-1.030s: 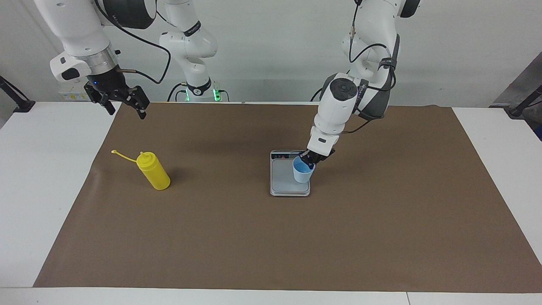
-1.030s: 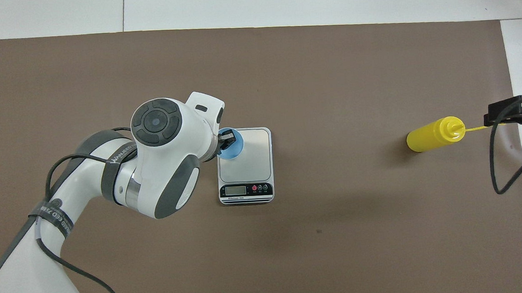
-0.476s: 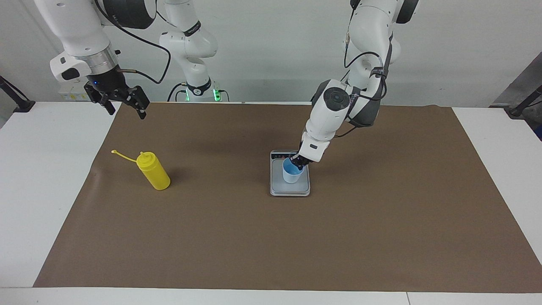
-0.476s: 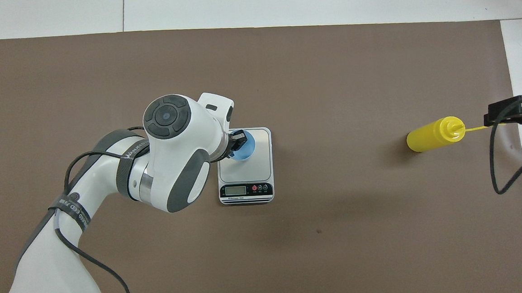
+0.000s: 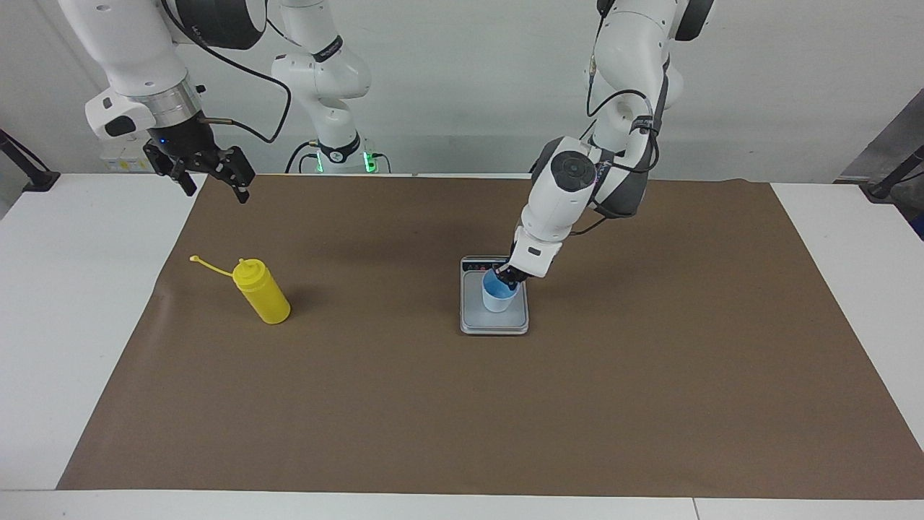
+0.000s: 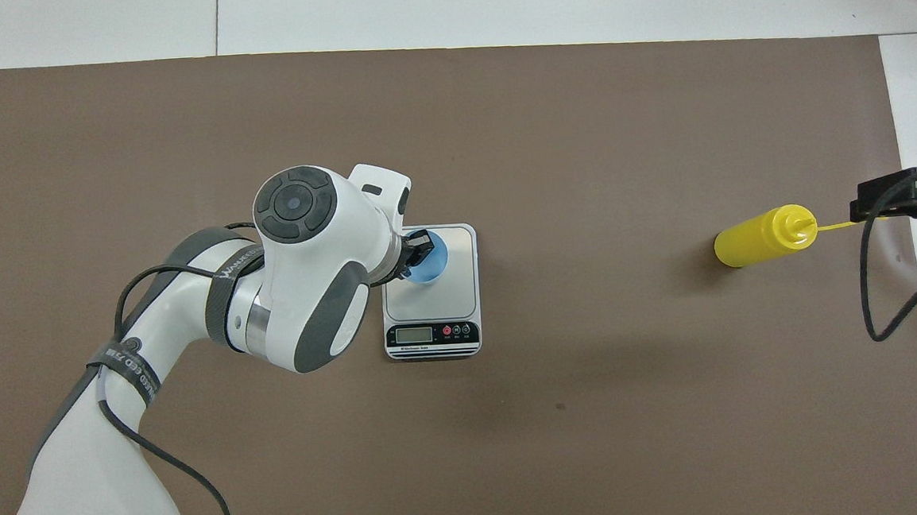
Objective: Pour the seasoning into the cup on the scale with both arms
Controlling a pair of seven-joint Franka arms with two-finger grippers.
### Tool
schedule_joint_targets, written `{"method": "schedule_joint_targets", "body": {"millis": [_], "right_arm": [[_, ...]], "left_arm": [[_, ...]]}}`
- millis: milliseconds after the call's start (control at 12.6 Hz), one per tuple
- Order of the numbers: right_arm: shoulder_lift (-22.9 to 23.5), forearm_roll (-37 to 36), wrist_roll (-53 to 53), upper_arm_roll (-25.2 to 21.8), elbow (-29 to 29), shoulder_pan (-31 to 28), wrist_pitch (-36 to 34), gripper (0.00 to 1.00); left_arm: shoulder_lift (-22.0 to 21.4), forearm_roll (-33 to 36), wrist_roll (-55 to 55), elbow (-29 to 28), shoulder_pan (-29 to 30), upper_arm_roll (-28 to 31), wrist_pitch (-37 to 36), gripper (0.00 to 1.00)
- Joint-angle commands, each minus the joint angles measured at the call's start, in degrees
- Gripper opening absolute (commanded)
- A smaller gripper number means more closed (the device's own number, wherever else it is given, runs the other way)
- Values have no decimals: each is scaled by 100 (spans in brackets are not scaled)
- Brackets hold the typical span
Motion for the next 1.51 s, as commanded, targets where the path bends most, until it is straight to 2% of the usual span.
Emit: {"method": "schedule_joint_targets", "body": {"millis": [0,79,159,317,555,793,1189,1427], "right_arm": [[18,79,21,19,52,-46,-92,100],[18,79,21,19,52,-46,-92,100],[18,79,21,19,43,-46,-92,100],[10,79,4,19,8,-55,-83,100],[-43,79,-128,2,-80,-90,-57,100],[-104,79,-330,2,-211,-230,5,100],[-105,79,-489,2,-247,-239,102,100],[-113,96,-672,2,-291,-239,119,100]], "left_arm": [[71,104,-61,50,-143,87,-124,3],[71,113,-61,59,-152,87,-115,6],[71,113,-61,76,-178,87,-115,28],[71,236,-61,111,-196,87,-168,29],[97,254,-61,321,-205,87,-439,42],[237,368,-60,953,-196,87,-1220,43],[194,368,-34,1771,-99,114,-2293,43],[194,675,45,2290,146,88,-2838,44]]}}
